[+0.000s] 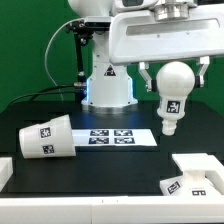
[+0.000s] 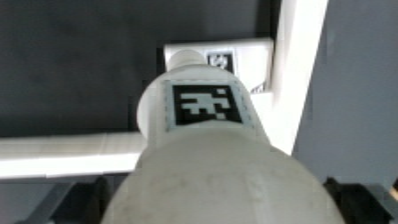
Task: Assemble lamp
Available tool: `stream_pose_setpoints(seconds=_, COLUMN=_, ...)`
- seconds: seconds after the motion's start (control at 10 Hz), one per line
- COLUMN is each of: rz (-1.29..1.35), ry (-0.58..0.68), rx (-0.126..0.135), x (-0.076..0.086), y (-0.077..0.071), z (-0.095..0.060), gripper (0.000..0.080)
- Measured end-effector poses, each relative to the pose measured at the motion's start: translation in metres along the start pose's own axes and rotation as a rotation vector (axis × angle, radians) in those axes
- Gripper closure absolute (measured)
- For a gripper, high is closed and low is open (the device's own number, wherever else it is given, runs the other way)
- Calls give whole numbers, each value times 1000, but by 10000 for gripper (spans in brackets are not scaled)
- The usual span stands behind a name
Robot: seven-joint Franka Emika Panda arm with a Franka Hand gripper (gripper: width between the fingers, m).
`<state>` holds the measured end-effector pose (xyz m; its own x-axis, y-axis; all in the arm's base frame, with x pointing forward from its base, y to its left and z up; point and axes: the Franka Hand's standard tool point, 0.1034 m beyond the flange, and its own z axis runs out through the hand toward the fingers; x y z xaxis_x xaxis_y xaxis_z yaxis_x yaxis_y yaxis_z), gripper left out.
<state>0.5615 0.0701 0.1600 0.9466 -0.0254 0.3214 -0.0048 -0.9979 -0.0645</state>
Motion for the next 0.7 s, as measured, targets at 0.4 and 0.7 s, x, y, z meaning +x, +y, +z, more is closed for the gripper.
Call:
stream_pose_setpoints(seconds=0.4, rz=-18, ry=171, rx=4, x=53, y=-18, z=2, gripper=223)
stream_pose_setpoints(seconds=0.7, rz=-8, ry=163, rx=12, x=59, y=-28, z=5, gripper=223)
